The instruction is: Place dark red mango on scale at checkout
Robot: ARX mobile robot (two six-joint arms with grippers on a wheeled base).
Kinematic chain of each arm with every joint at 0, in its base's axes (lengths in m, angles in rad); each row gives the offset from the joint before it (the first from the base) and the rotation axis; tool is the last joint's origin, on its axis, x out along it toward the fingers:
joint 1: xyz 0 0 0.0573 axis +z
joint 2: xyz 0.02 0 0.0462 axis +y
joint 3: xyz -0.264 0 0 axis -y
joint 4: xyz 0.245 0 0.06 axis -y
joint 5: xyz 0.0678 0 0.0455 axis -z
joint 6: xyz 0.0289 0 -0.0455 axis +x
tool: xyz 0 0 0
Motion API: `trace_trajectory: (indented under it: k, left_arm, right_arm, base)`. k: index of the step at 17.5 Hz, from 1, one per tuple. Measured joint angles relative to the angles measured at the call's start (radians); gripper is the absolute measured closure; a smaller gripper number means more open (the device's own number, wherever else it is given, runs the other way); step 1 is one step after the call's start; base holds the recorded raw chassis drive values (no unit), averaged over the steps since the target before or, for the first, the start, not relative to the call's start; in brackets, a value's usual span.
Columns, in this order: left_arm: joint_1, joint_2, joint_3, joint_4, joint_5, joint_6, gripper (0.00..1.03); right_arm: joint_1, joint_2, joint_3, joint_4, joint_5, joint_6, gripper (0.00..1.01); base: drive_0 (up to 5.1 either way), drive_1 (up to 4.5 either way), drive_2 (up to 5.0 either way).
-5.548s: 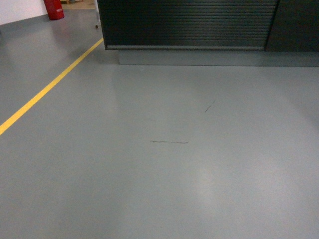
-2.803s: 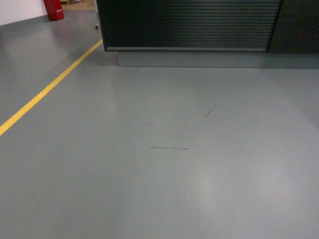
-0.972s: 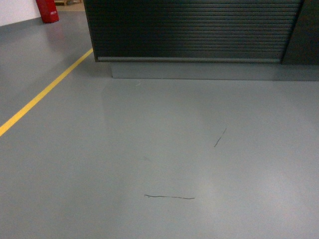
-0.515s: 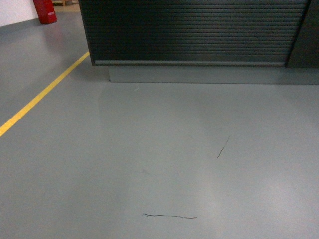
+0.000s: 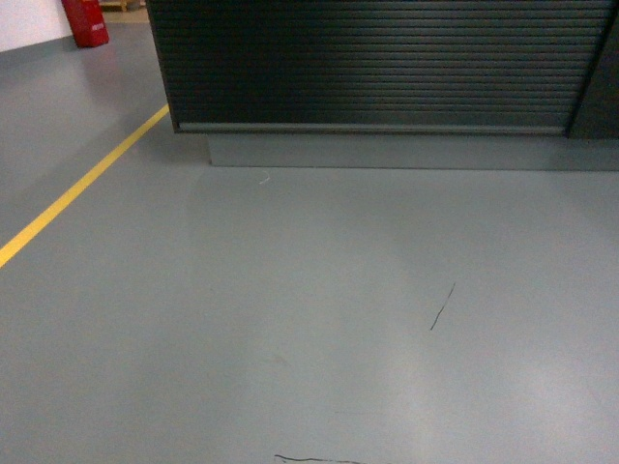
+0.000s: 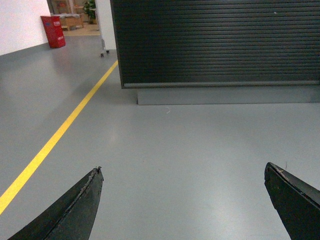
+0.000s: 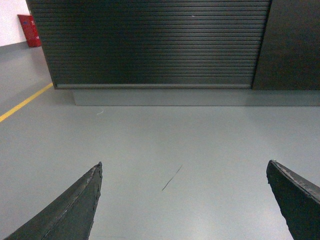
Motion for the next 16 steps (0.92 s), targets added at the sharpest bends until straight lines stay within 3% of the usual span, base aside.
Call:
trace_trajectory:
  k: [16]
  left_arm:
    - [0.000, 0.000, 0.000, 0.000, 0.000, 0.000, 0.05]
  right_arm:
    - [0.000, 0.000, 0.000, 0.000, 0.000, 0.000, 0.03]
  base:
    - [0.0, 2.72, -2.8]
